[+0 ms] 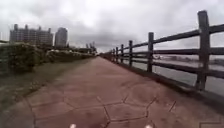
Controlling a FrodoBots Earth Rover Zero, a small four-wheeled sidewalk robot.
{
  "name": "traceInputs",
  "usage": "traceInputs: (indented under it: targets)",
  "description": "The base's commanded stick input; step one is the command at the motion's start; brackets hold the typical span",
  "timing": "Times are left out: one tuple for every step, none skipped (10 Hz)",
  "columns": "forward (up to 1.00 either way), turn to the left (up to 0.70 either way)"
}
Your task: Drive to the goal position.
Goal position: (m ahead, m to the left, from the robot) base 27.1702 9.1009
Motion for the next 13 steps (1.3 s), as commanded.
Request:
traceInputs:
  targets:
    - [0.98, 0.00]
    - [0.98, 0.00]
    - [0.98, 0.00]
    - [0.98, 0.00]
    - [0.98, 0.00]
    - [0.98, 0.00]
    - [0.98, 0.00]
    - [0.98, 0.00]
    - [0.98, 0.00]
    - [0.98, 0.00]
    - [0.98, 0.00]
    - [0.98, 0.00]
    - [0.98, 0.00]
